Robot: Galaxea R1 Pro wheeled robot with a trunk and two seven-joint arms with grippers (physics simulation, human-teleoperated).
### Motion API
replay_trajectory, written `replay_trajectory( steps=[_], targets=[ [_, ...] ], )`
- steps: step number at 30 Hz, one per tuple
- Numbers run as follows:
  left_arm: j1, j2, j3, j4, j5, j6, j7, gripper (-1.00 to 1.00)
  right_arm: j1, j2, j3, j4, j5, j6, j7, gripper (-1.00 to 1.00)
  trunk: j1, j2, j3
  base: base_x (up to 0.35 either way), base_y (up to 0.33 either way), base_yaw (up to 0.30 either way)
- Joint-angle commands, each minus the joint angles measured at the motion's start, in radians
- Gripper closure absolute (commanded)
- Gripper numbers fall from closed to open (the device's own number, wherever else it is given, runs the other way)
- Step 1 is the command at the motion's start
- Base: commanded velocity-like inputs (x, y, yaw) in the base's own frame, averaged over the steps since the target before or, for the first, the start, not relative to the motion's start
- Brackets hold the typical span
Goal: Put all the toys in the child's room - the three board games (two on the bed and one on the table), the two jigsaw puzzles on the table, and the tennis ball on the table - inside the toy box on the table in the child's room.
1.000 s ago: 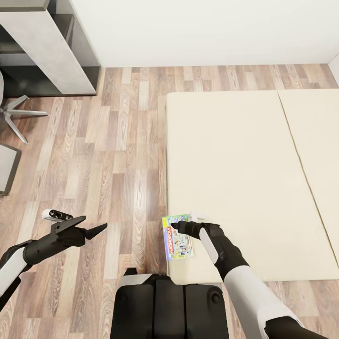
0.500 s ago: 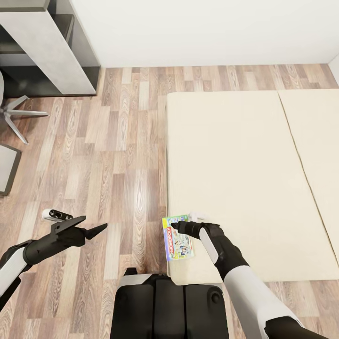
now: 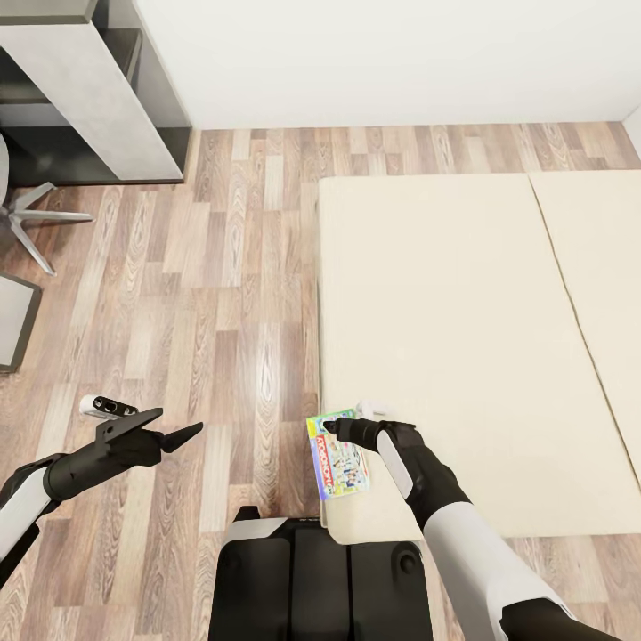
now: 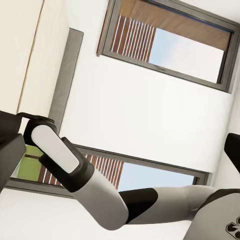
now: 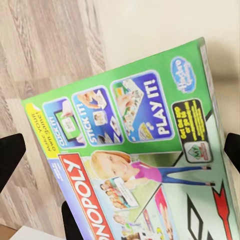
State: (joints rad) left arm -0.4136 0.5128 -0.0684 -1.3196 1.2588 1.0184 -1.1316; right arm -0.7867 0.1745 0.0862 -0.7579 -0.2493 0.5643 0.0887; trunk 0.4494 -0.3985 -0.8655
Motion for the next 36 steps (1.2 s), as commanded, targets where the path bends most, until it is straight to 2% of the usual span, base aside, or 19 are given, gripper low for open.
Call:
replay_trajectory(
  steps=[1, 36],
  targets=[
    [-0.001, 0.001, -0.002, 0.000, 0.004, 0.005, -0.002, -1.00, 0.000, 0.000, 0.000, -0.001, 0.001, 0.005, 0.002, -1.00, 0.001, -0.002, -0.001, 0.000, 0.000, 0.000],
    [-0.001, 0.001, -0.002, 0.000, 0.004, 0.005, -0.002, -1.00, 0.000, 0.000, 0.000, -0.001, 0.001, 0.005, 0.003, -1.00, 0.001, -0.002, -0.001, 0.000, 0.018, 0.000]
  ],
)
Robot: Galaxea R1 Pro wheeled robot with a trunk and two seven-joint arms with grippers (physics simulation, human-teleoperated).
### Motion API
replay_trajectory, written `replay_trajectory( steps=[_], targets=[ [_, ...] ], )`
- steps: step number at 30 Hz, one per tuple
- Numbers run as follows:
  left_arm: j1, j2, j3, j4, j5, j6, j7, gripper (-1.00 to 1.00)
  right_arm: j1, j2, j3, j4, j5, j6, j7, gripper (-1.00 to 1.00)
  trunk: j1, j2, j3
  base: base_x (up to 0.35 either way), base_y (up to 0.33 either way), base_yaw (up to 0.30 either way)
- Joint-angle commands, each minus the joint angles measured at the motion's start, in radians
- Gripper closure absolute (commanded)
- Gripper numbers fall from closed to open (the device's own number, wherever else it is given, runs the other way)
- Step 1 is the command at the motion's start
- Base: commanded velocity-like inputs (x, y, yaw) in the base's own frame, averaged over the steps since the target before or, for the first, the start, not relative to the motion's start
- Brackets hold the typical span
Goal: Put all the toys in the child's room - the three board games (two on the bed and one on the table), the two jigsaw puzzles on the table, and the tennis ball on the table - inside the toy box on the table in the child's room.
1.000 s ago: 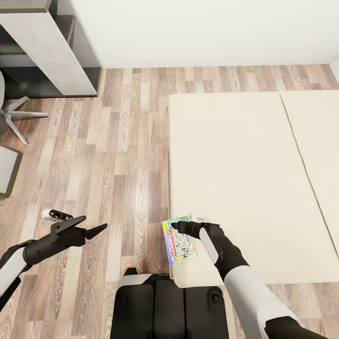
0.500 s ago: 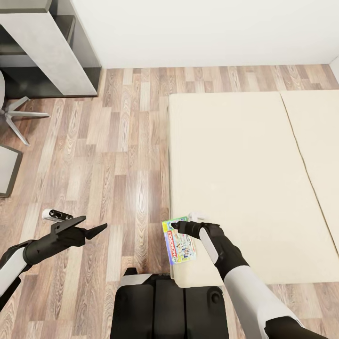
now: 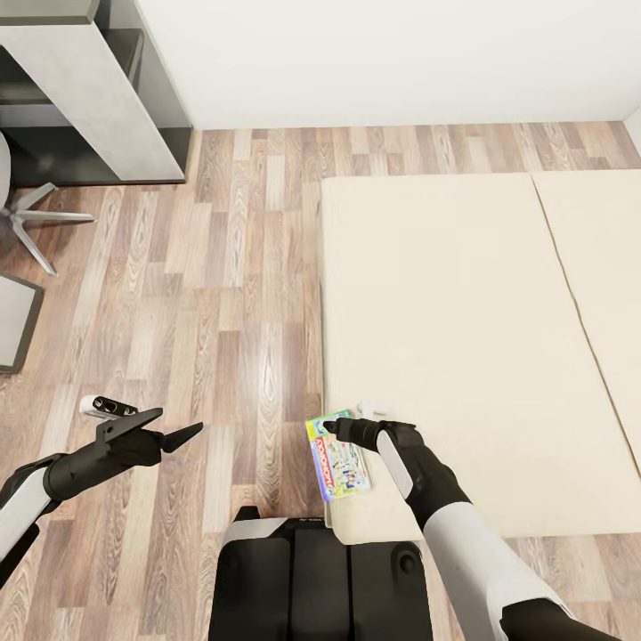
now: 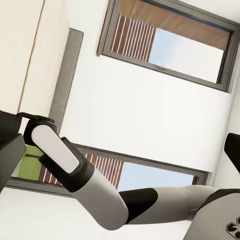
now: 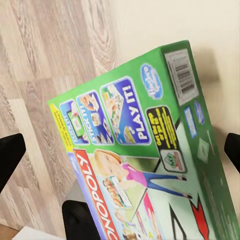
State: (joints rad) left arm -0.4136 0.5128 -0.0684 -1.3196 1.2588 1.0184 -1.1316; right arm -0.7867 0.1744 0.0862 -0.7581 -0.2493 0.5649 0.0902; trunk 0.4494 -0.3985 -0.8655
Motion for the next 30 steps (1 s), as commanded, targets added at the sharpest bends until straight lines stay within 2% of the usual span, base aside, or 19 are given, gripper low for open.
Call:
replay_trajectory(
  steps=[1, 30],
  targets=[
    [-0.001, 0.001, -0.002, 0.000, 0.004, 0.005, -0.002, -1.00, 0.000, 0.000, 0.000, -0.001, 0.001, 0.005, 0.002, -1.00, 0.001, -0.002, -0.001, 0.000, 0.000, 0.000],
    [-0.001, 0.001, -0.002, 0.000, 0.004, 0.005, -0.002, -1.00, 0.001, 0.000, -0.002, -0.006, 0.003, -0.018, -0.009, -1.00, 0.001, -0.002, -0.001, 0.000, 0.000, 0.000]
  ],
)
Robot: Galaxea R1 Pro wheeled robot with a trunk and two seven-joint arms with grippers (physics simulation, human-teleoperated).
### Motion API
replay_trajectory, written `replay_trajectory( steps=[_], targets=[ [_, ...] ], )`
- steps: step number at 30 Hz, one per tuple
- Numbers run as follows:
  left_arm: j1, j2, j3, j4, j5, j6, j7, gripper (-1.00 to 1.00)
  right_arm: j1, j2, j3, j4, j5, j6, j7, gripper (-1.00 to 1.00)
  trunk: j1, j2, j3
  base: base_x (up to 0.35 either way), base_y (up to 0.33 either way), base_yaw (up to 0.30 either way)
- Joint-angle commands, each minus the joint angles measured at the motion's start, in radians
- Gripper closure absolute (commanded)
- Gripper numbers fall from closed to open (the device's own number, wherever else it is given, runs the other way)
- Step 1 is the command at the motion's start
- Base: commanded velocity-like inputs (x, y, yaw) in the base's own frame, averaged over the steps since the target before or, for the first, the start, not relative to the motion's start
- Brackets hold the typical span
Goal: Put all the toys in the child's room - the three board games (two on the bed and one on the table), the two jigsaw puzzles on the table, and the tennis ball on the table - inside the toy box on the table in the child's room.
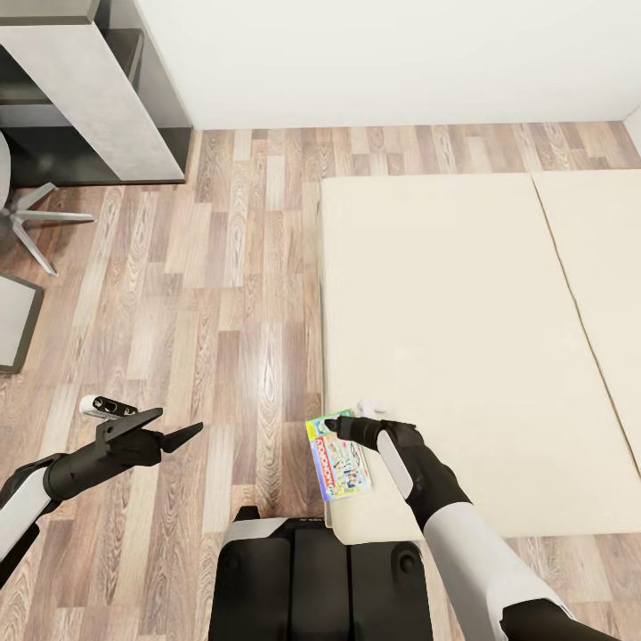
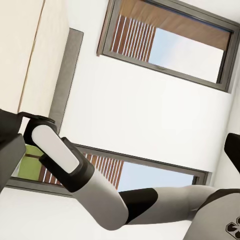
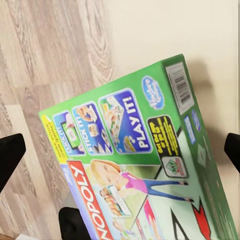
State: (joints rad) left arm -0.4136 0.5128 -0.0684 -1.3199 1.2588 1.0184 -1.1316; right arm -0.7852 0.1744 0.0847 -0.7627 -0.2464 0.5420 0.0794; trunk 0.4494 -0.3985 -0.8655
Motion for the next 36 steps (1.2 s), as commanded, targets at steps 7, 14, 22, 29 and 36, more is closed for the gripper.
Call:
replay_trajectory(
  steps=[7, 14, 22, 29, 36],
  targets=[
    [-0.001, 0.001, -0.002, 0.001, 0.004, 0.005, -0.002, -1.00, 0.006, 0.000, 0.000, -0.053, 0.002, 0.009, 0.002, -1.00, 0.001, -0.002, -0.001, 0.000, 0.000, 0.000],
    [-0.001, 0.001, -0.002, 0.000, 0.004, 0.005, -0.002, -1.00, 0.014, 0.000, 0.000, -0.088, 0.002, 0.016, 0.002, -1.00, 0.001, -0.002, -0.001, 0.000, 0.000, 0.000],
    [-0.001, 0.001, -0.002, 0.001, 0.004, 0.005, -0.002, -1.00, 0.015, 0.000, -0.001, -0.093, 0.002, 0.016, 0.003, -1.00, 0.001, -0.002, -0.001, 0.000, 0.000, 0.000],
    [-0.001, 0.001, -0.002, 0.000, 0.004, 0.005, -0.002, -1.00, 0.013, 0.000, -0.001, -0.112, 0.002, 0.017, 0.004, -1.00, 0.001, -0.002, -0.001, 0.000, 0.000, 0.000],
    [-0.001, 0.001, -0.002, 0.001, 0.004, 0.005, -0.002, -1.00, 0.046, 0.000, -0.001, -0.302, 0.002, 0.045, 0.005, -1.00, 0.001, -0.002, -0.001, 0.000, 0.000, 0.000]
  ],
)
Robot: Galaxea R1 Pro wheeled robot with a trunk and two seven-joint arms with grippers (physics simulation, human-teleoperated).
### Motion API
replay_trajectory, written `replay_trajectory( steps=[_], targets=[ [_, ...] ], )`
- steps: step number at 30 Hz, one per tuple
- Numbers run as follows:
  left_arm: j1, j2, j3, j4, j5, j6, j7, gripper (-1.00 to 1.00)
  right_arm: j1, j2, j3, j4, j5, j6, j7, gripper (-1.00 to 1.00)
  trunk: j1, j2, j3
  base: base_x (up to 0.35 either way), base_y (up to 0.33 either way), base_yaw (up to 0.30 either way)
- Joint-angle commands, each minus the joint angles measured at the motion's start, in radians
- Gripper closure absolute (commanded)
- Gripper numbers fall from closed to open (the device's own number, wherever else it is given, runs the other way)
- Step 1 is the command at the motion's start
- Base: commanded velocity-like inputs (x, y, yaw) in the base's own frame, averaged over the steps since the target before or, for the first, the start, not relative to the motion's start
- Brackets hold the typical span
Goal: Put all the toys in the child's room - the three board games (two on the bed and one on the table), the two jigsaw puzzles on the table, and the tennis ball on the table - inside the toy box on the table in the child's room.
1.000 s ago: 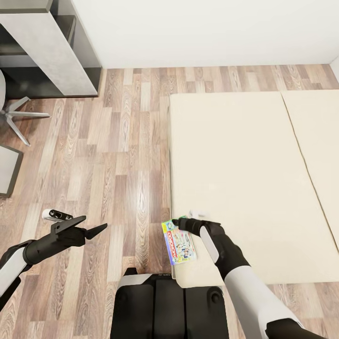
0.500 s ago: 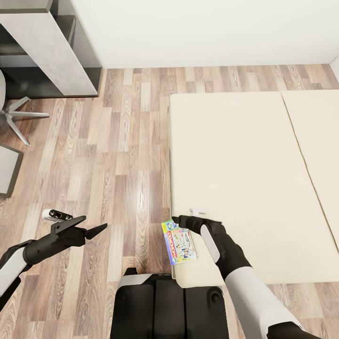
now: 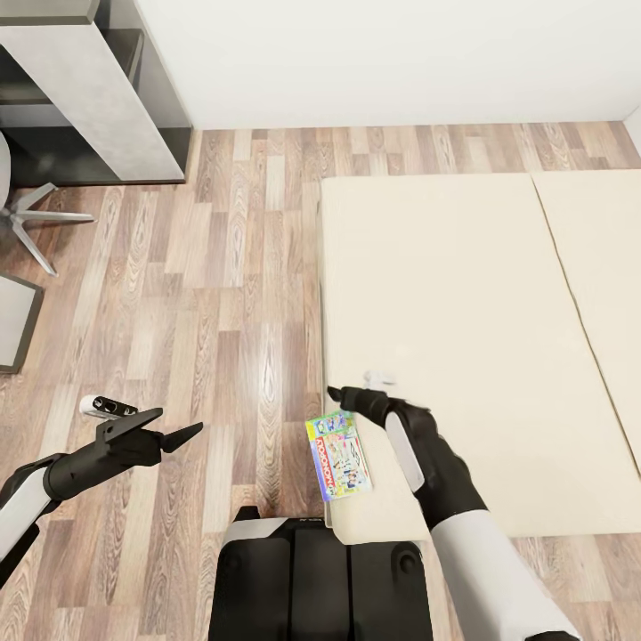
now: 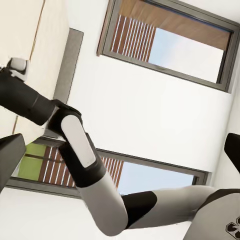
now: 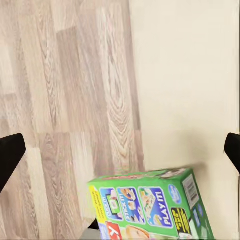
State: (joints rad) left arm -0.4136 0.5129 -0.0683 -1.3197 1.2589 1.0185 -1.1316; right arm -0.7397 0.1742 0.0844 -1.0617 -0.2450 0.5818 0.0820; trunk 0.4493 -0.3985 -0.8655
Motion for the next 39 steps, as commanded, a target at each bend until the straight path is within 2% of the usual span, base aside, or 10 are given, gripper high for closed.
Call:
replay_trajectory(
  steps=[1, 6, 12, 16, 20, 23, 24, 27, 33, 39],
  targets=[
    [-0.001, 0.001, -0.002, 0.000, 0.004, 0.005, -0.002, -1.00, 0.027, 0.000, -0.002, -0.050, 0.003, 0.021, 0.002, -1.00, 0.001, -0.001, -0.001, 0.000, 0.000, 0.000],
    [-0.001, 0.001, -0.002, 0.000, 0.004, 0.005, -0.002, -1.00, 0.104, 0.000, -0.005, -0.193, 0.005, 0.071, 0.003, -1.00, 0.001, -0.001, -0.001, 0.000, 0.000, 0.000],
    [-0.001, 0.001, -0.002, 0.000, 0.004, 0.005, -0.002, -1.00, 0.172, -0.001, -0.008, -0.292, -0.001, 0.088, 0.006, -1.00, 0.001, -0.001, -0.001, 0.000, 0.000, 0.000],
    [-0.001, 0.001, -0.002, 0.000, 0.004, 0.005, -0.002, -1.00, 0.257, -0.051, -0.009, -0.400, -0.005, 0.085, 0.015, -1.00, 0.001, -0.001, -0.001, 0.000, 0.000, 0.000],
    [-0.001, 0.001, -0.002, 0.000, 0.004, 0.005, -0.002, -1.00, 0.356, -0.076, -0.015, -0.489, -0.007, 0.081, 0.053, -1.00, 0.001, -0.001, -0.001, 0.000, 0.000, 0.000],
    [-0.001, 0.001, -0.002, 0.000, 0.004, 0.005, -0.002, -1.00, 0.411, -0.084, -0.038, -0.517, -0.008, 0.075, 0.110, -1.00, 0.001, -0.001, -0.001, 0.000, 0.000, 0.000],
    [-0.001, 0.001, -0.002, 0.000, 0.004, 0.005, -0.002, -1.00, 0.426, -0.086, -0.060, -0.524, -0.008, 0.068, 0.141, -1.00, 0.001, -0.001, -0.001, 0.000, 0.000, 0.000],
    [-0.001, 0.001, -0.002, 0.000, 0.004, 0.005, -0.002, -1.00, 0.439, -0.087, -0.099, -0.530, -0.008, 0.059, 0.191, -1.00, 0.001, -0.001, -0.001, 0.000, 0.000, 0.000],
    [-0.001, 0.002, -0.002, 0.000, 0.003, 0.005, -0.002, -1.00, 0.452, -0.088, -0.223, -0.536, -0.008, 0.048, 0.388, -1.00, 0.001, -0.001, 0.000, 0.000, 0.000, 0.000],
    [-0.001, 0.001, -0.002, 0.000, 0.002, 0.004, -0.001, -1.00, 0.458, -0.090, -0.262, -0.536, -0.008, 0.043, 0.459, -1.00, 0.001, -0.001, 0.007, 0.000, 0.000, 0.000]
  ],
)
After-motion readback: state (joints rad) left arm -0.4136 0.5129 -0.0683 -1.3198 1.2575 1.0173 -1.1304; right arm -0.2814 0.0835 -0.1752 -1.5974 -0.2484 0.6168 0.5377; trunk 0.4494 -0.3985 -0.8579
